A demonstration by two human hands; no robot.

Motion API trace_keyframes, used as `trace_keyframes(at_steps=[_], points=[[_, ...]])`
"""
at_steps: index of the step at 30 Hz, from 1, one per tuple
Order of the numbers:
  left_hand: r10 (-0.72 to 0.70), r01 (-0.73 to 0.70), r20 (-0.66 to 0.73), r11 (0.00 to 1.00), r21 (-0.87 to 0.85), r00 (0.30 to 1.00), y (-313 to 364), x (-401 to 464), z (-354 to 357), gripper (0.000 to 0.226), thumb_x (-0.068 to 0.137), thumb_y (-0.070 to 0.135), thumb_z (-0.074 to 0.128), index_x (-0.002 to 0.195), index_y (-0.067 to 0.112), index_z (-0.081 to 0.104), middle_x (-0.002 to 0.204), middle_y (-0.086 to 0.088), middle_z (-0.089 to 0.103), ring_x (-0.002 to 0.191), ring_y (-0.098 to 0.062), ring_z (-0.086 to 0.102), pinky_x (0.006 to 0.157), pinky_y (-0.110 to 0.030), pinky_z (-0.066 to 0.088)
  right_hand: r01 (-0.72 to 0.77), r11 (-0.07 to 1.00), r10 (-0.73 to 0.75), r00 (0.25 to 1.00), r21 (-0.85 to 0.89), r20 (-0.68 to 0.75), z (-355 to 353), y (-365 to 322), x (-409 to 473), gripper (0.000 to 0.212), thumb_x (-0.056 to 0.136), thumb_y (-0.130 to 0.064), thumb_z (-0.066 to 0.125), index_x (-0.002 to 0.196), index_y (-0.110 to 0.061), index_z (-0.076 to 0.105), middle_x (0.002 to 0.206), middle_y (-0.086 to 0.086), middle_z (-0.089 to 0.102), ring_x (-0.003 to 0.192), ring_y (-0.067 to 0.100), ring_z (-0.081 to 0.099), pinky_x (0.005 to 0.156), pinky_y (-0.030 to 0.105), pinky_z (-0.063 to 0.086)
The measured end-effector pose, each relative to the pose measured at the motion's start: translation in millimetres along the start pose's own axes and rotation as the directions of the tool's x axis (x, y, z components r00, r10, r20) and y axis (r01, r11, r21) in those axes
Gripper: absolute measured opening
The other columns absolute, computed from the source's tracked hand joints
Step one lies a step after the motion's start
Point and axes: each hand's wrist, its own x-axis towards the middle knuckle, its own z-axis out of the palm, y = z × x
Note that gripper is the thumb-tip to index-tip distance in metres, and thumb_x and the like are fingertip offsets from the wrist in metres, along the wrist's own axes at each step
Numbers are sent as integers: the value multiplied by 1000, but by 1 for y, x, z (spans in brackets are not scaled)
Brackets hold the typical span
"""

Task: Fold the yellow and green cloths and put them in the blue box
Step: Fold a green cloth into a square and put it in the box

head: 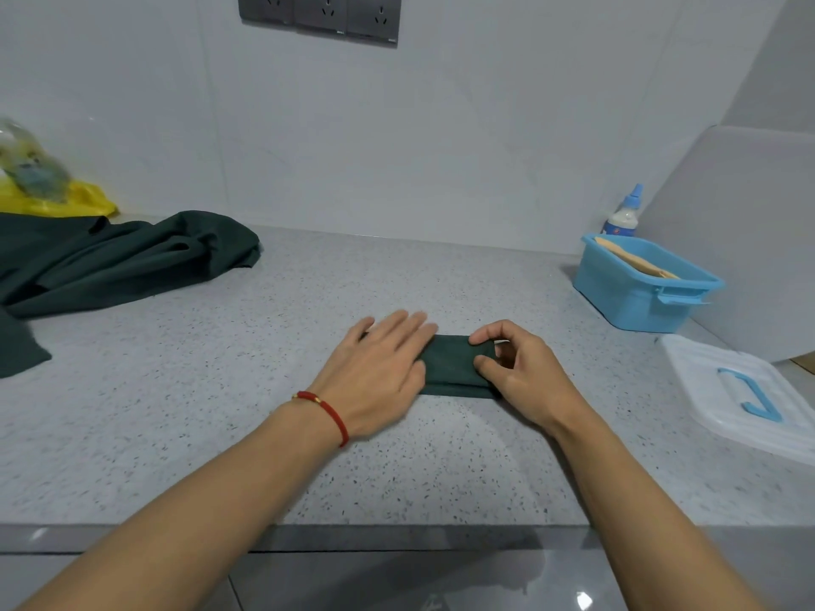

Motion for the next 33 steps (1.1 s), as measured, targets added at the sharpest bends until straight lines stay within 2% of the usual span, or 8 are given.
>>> trace_keyframes(at_steps=[3, 6, 10, 13, 16, 21, 29, 33], points=[[-39, 37, 246, 999, 14, 968, 0, 0, 11, 62, 106, 46, 10, 162, 23, -6, 170, 6, -6, 155, -12, -7, 126, -45, -5, 36, 993, -37, 999, -110, -5, 3, -5, -1, 31, 89, -13, 68, 111, -33, 58, 103, -6, 63, 89, 13, 61, 73, 21, 49], [-44, 26, 305, 998, 63, 951, -3, 2, 9, 64, 105, 50, 6, 161, 24, -10, 169, 7, -13, 155, -14, -11, 126, -47, -6, 60, 936, -42, 997, -347, 59, 10, -10, -1, 40, 89, -19, 64, 126, -28, 53, 121, -7, 57, 108, 14, 52, 98, 35, 45], [-52, 20, 311, 994, 106, 949, 2, 3, 10, 64, 105, 50, 6, 161, 23, -8, 169, 6, -11, 156, -16, -10, 126, -49, -4, 96, 693, 9, 990, -715, 141, 8, -34, 18, 51, 90, -35, 55, 140, -26, 49, 139, -1, 53, 122, 20, 49, 103, 41, 39], [-29, 1, 300, 996, 94, 954, -1, 3, 8, 64, 105, 49, 7, 162, 23, 0, 170, 3, -5, 156, -19, -7, 126, -50, -2, 242, 685, -146, 970, -687, 196, 32, -51, 28, 55, 103, -44, 37, 153, -22, 39, 157, 2, 42, 143, 21, 38, 119, 45, 27], [-18, -3, 293, 997, 72, 956, 0, 2, 8, 63, 105, 49, 7, 162, 24, -6, 170, 2, -8, 156, -18, -8, 126, -48, -4, 188, 757, 49, 939, -626, 341, 53, -36, 17, 69, 105, -60, 6, 164, -25, 5, 171, -5, 6, 157, 11, 3, 127, 48, 1], [-155, 138, 297, 987, 80, 942, 2, -1, 9, 70, 103, 56, 9, 162, 21, -6, 169, 3, -10, 156, -17, -10, 126, -45, -5, 93, 696, 206, 924, -712, 322, 24, -7, 14, 62, 105, -56, 1, 162, -33, -7, 169, -16, -12, 155, 7, -12, 126, 50, -8], [-273, 281, 461, 958, 53, 844, -25, -18, -18, 57, 107, 44, 4, 158, 32, -18, 164, 14, -23, 153, -17, -20, 125, -50, -11, 4, 728, 232, 939, -686, 252, 3, 12, -1, 58, 106, -54, 1, 162, -39, 0, 169, -19, -6, 156, 8, -8, 124, 53, -10], [-218, 316, 639, 948, -42, 737, -46, 1, -54, 60, 110, 40, 30, 162, 33, 2, 168, 8, 10, 154, -26, 16, 125, -51, 14, 8, 801, 121, 977, -599, 175, 6, 11, -4, 45, 107, -40, 19, 148, -28, 33, 143, -3, 46, 139, 19, 39, 124, 59, 5]])
